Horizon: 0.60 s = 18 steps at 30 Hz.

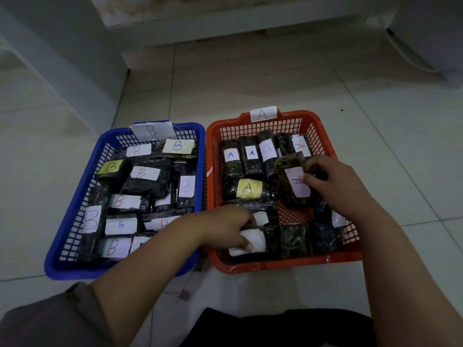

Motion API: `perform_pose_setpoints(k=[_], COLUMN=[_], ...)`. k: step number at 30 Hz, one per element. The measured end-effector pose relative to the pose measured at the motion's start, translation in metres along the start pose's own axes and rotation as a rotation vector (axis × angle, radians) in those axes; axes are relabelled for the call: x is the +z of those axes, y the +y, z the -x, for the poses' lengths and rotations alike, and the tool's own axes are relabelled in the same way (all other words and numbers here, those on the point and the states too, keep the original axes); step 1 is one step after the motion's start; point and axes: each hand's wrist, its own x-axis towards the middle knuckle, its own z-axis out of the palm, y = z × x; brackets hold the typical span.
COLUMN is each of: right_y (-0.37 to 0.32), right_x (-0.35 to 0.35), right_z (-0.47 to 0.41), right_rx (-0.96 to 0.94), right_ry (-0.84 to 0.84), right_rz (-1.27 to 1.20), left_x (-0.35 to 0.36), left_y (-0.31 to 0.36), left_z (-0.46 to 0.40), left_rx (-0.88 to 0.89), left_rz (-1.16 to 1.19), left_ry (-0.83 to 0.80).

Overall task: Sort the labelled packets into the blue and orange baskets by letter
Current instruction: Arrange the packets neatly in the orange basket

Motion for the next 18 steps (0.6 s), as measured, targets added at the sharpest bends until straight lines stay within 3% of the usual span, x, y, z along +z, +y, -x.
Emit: perform_pose_setpoints(k=[4,9,15,18], right_y=[-0.008,-0.013,-0.024,-0.026], right_x=[-0.003,-0.005,0.012,0.014], right_z=[0.001,0.002,-0.001,-0.001], right_rx=[-0.044,-0.055,-0.069,-0.057], right_ry=[-0.002,0.044,-0.042,-0.018], right_rz=[0.102,0.048,0.297,0.246], left_x=[-0.017,-0.03,-0.035,-0.032], left_y=[-0.001,-0.003,0.0,-0.002], left_z=[0.004,0.009,0.002,0.001], left_rx=[0.015,0.043,0.03,0.027], left_rz=[0.026,0.081,0.091,0.093], left_ry=[-0.022,-0.1,-0.153,-0.137])
